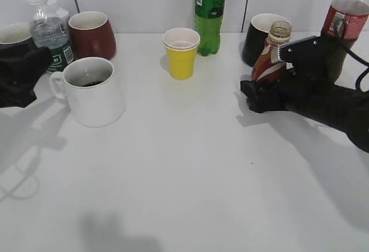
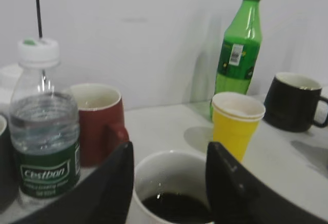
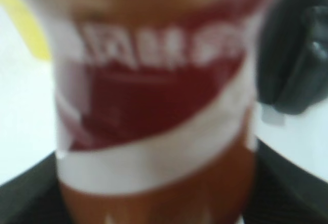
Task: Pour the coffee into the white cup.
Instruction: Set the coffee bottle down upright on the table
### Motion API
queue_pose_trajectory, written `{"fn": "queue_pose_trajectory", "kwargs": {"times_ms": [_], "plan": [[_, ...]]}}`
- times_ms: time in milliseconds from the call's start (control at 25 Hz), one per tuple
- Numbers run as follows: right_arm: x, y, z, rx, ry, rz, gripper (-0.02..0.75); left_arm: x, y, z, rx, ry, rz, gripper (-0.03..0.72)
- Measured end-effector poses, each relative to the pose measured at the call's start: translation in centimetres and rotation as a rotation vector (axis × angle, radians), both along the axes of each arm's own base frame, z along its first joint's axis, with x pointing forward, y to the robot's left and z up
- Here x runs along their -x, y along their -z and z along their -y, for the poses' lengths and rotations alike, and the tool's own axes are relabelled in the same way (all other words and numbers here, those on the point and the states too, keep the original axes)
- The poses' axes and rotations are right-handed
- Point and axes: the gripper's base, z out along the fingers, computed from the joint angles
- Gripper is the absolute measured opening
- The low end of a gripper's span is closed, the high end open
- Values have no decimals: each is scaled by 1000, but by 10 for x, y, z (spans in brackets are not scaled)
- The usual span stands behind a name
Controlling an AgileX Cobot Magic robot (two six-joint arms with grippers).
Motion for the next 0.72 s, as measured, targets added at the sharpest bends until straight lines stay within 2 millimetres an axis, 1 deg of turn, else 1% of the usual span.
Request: {"fn": "queue_pose_trajectory", "kwargs": {"times_ms": [160, 400, 480, 560, 720], "plan": [[4, -8, 2, 21, 6, -21, 613, -6, 2, 4, -49, -2, -84, 357], [19, -13, 8, 44, 12, -57, 613, -10, 1, 14, -177, -30, -308, 357], [25, -15, 10, 51, 15, -69, 613, -13, -4, 16, -192, -65, -387, 357], [28, -22, 12, 60, 19, -74, 613, -14, -11, 17, -199, -104, -481, 357], [36, -42, 17, 85, 41, -101, 609, -16, -34, 24, -177, -150, -635, 357]]}}
